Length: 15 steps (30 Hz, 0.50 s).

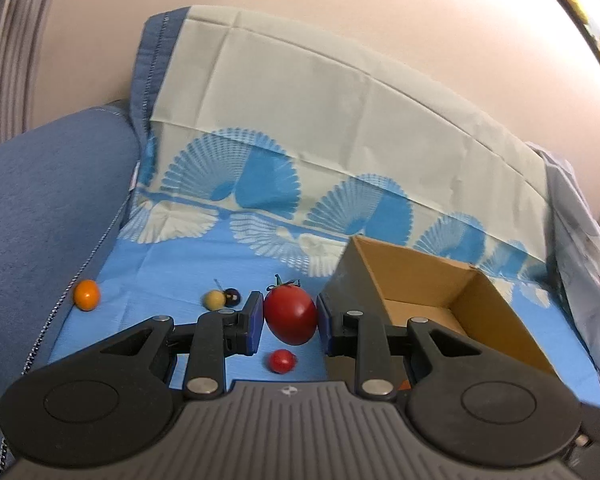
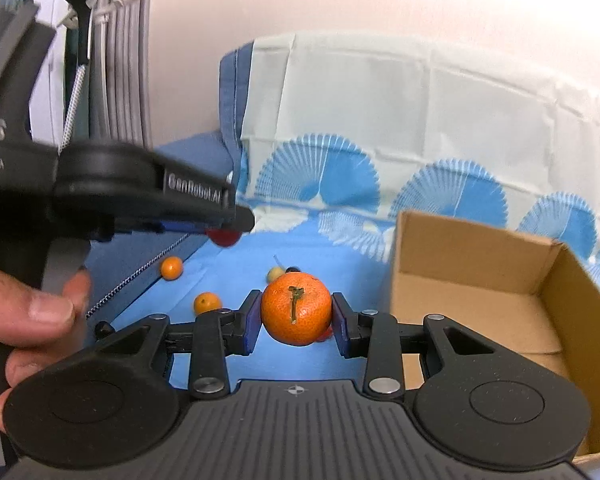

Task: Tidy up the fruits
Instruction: 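Lift the mandarin and red tomato and carry them toward the box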

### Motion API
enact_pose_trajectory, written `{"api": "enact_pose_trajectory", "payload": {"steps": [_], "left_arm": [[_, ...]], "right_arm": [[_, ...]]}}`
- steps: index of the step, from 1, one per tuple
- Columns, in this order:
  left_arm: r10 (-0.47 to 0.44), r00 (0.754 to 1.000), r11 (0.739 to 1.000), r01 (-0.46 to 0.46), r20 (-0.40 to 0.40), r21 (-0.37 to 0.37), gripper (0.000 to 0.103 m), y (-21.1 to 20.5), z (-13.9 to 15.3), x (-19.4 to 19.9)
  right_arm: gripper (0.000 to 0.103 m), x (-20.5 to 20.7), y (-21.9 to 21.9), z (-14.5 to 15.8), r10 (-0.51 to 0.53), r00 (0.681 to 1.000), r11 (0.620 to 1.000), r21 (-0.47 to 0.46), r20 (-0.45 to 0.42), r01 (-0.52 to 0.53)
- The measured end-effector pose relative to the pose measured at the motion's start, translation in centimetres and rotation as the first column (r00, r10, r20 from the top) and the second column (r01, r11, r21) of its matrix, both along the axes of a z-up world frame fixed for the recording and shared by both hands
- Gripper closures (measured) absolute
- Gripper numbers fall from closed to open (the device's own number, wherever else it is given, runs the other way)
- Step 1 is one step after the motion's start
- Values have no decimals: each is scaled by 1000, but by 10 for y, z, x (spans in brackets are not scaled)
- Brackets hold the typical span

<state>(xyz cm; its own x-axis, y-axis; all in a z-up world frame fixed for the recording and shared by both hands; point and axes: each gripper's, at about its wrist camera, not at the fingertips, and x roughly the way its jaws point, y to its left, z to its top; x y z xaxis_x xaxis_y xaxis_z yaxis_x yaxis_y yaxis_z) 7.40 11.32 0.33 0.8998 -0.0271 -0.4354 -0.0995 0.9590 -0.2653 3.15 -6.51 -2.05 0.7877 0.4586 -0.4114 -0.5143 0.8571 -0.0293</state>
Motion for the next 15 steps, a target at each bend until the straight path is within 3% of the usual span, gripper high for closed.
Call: {"api": "enact_pose_trajectory", "payload": {"steps": [8,15], "left_arm": [[-60,998,997,60,18,40,72,-21,-5,-4],[-120,993,989,117,22,89,72,-39,-11,-1]], "right_arm": [[65,-10,-49,24,-34,998,999,43,49,32],[65,11,-103,52,-55,993,998,45,104,50]]}}
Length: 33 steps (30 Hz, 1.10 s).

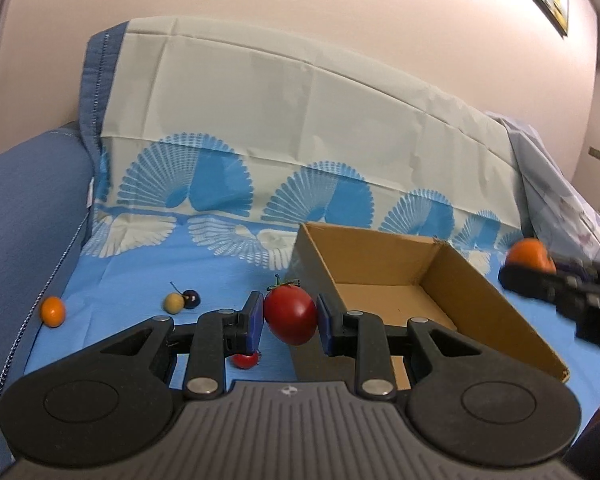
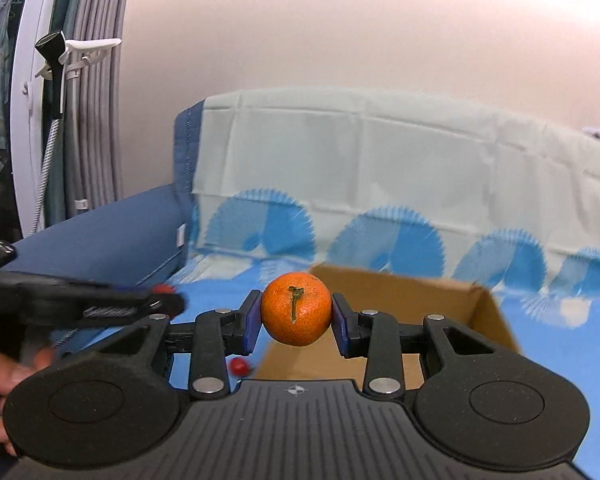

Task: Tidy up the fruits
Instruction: 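Lift the mandarin and red tomato and carry them toward the box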

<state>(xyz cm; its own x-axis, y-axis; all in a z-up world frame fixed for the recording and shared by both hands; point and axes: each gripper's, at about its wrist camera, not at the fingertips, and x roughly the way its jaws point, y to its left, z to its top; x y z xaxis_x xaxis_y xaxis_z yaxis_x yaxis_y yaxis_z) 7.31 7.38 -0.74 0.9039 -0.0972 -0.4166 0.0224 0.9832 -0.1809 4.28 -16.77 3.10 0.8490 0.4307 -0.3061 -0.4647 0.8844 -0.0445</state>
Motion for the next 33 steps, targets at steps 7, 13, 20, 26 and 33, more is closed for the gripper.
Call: {"api": "enact_pose_trajectory", "payload": {"steps": [7,13,20,26,33], "left_arm": [[-47,999,997,48,-22,57,72,-16,-10,8],[-66,998,993,68,-22,96,72,-23,-14,12],[-71,997,992,73,-18,104,72,-23,-15,14],[-81,996,990,83,-22,115,72,-26,-18,17],[-95,995,987,96,-17,129,72,-29,-19,17]], "right_arm": [[65,26,-31,-12,-72,997,997,-4,-37,72],[65,21,-30,-20,-88,996,995,-44,29,89],[65,34,-44,-21,-143,990,990,1,3,143],[65,38,-47,-23,-165,986,986,17,-2,165],[65,38,-47,-24,-183,983,983,17,1,183]]}}
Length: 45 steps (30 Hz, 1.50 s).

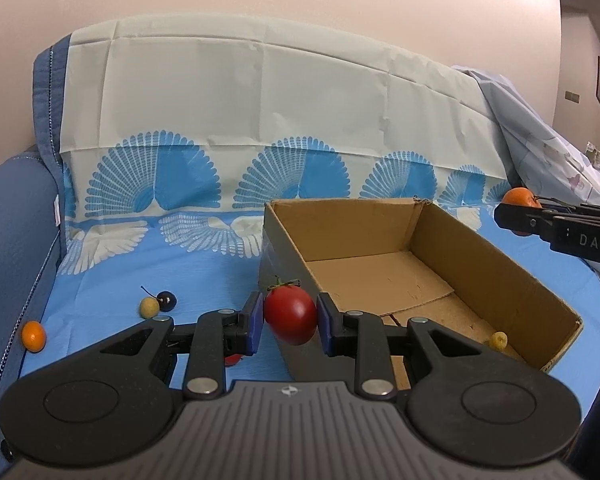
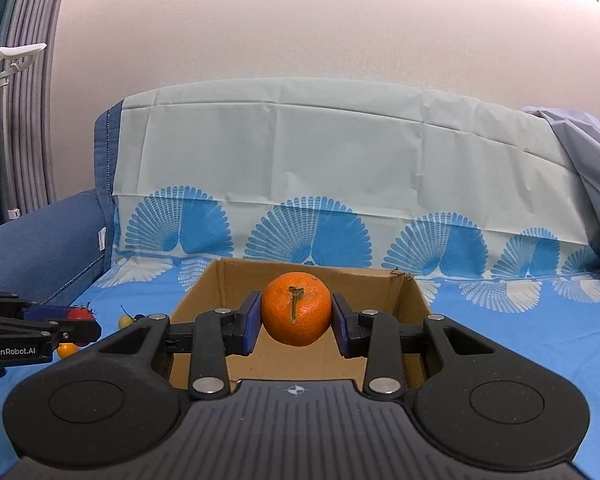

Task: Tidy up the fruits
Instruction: 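Lift the mandarin and red tomato and carry them toward the box, then open the right tool to drop the mandarin into the box while the left tool releases the tomato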

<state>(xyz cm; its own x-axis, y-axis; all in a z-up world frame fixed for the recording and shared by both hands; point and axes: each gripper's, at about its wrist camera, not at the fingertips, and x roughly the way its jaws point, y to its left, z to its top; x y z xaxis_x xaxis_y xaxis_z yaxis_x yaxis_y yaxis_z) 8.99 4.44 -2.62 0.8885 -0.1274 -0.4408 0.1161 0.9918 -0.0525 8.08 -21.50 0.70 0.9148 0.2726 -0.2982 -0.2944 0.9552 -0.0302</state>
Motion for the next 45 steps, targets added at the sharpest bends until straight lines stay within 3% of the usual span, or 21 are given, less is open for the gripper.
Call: {"api": "enact_pose_trajectory", "payload": {"steps": [21,29,45], "left_arm": [[-19,999,1000,18,30,22,72,-7,1,-4],[-92,992,996,90,84,29,72,-31,2,-14],[-180,980,983,177,81,50,72,-59,-7,-20]], "right_arm": [[65,2,-11,1,-91,996,995,43,5,90],[65,8,-13,-2,-116,993,993,30,-11,116],[65,10,-6,-6,-111,994,994,-8,-13,111]]}}
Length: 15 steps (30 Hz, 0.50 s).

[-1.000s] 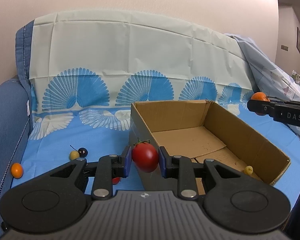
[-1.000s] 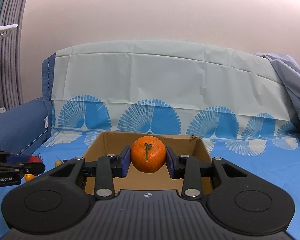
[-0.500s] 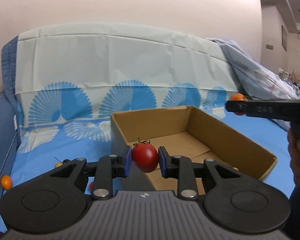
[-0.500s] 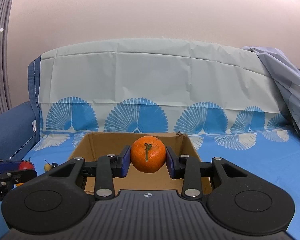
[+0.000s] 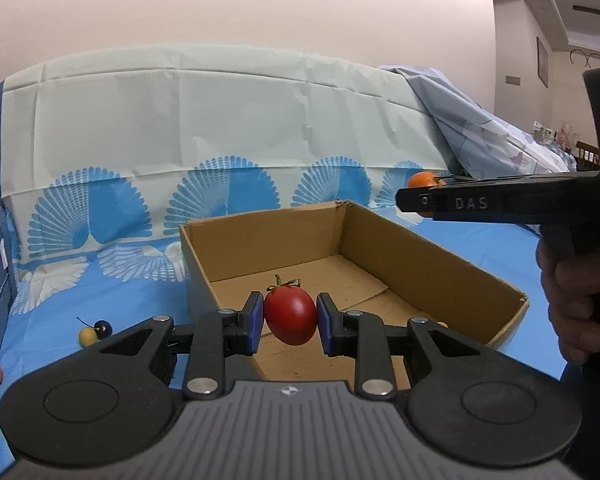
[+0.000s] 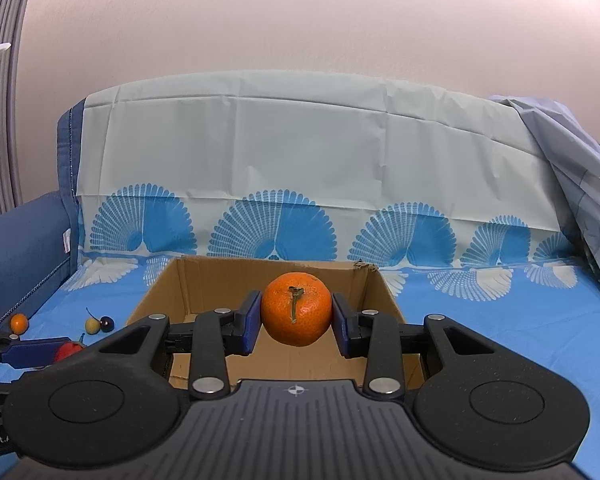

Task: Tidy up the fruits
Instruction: 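Open the right tool to drop the mandarin into the box while the left tool releases the tomato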

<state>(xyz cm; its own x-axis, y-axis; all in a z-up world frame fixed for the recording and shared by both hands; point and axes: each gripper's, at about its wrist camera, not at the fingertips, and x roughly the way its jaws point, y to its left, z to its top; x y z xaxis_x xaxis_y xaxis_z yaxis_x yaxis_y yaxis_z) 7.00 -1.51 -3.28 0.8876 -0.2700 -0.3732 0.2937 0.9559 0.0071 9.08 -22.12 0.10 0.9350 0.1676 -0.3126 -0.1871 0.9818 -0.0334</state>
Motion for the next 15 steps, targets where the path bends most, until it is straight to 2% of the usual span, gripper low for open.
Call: {"api": "enact_pose_trajectory", "payload": {"steps": [15], "left_arm": [[-80,997,997,80,-6,18,71,-20,-7,-1]], "right_arm": [[65,4,3,-2,19,1000,1000,-17,-17,-19]]}}
